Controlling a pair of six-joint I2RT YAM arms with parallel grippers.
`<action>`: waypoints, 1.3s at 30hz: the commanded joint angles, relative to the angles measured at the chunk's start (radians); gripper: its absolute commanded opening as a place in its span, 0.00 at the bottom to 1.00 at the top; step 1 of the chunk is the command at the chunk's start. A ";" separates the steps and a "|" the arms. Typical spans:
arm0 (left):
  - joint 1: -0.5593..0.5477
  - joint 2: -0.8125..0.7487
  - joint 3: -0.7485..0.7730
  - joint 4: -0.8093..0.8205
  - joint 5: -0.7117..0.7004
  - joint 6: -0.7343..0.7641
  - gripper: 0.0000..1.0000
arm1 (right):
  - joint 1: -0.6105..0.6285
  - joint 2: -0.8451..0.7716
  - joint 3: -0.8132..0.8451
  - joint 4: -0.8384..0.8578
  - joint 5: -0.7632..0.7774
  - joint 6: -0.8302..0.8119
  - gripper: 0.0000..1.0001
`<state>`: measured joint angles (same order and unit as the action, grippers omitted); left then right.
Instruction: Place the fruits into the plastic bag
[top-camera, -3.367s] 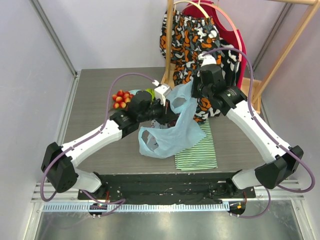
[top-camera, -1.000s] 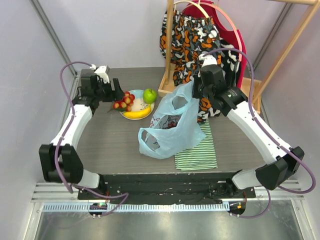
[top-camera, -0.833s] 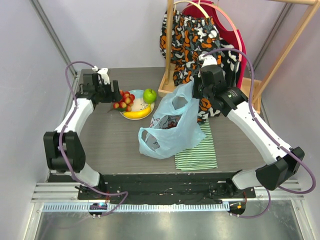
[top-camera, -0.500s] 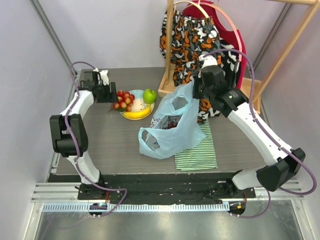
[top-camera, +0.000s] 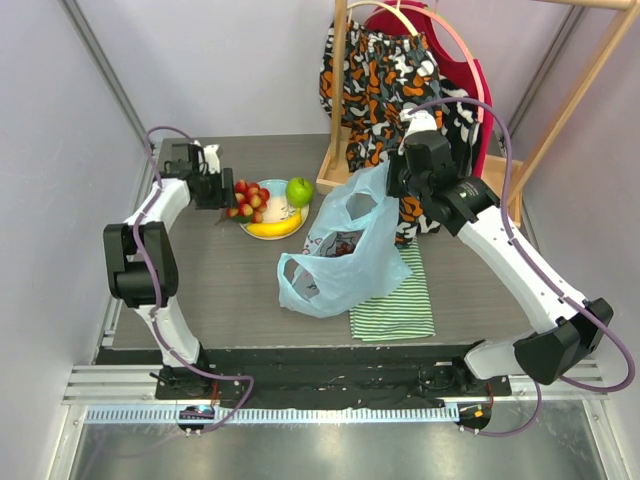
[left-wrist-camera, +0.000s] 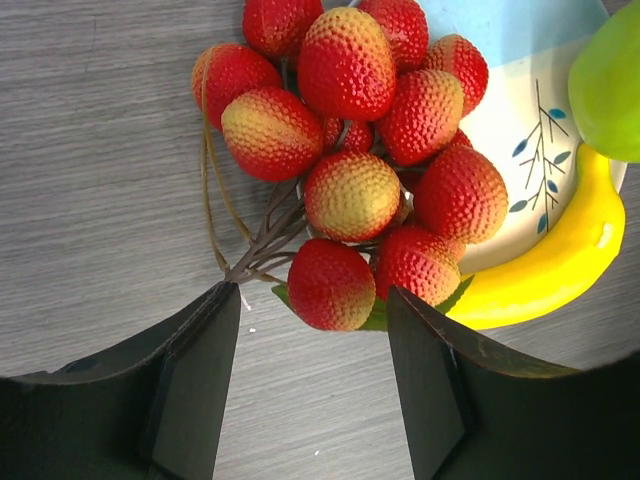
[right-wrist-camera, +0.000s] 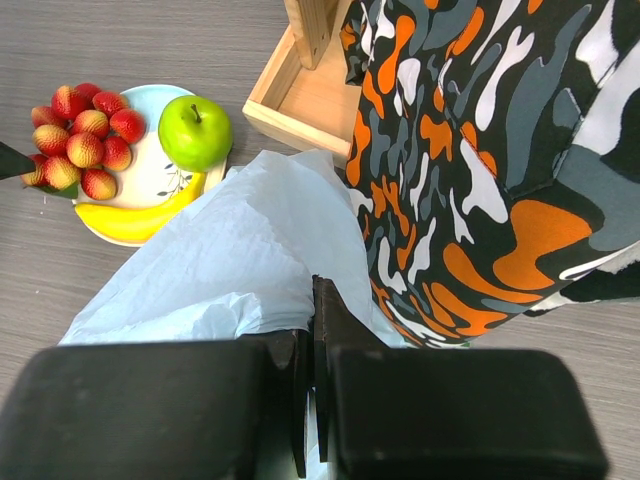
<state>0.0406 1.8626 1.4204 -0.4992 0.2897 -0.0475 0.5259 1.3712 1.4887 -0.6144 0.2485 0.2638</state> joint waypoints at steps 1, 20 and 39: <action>0.001 0.026 0.048 -0.015 0.012 -0.017 0.64 | -0.004 -0.041 -0.002 0.036 0.003 -0.006 0.01; 0.001 0.072 0.063 -0.024 0.014 -0.057 0.64 | -0.003 -0.047 -0.013 0.038 0.008 -0.003 0.01; 0.001 0.099 0.074 -0.036 0.029 -0.080 0.60 | -0.003 -0.050 -0.025 0.041 0.008 0.005 0.01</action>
<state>0.0406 1.9533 1.4612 -0.5400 0.2924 -0.1131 0.5259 1.3605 1.4601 -0.6132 0.2489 0.2646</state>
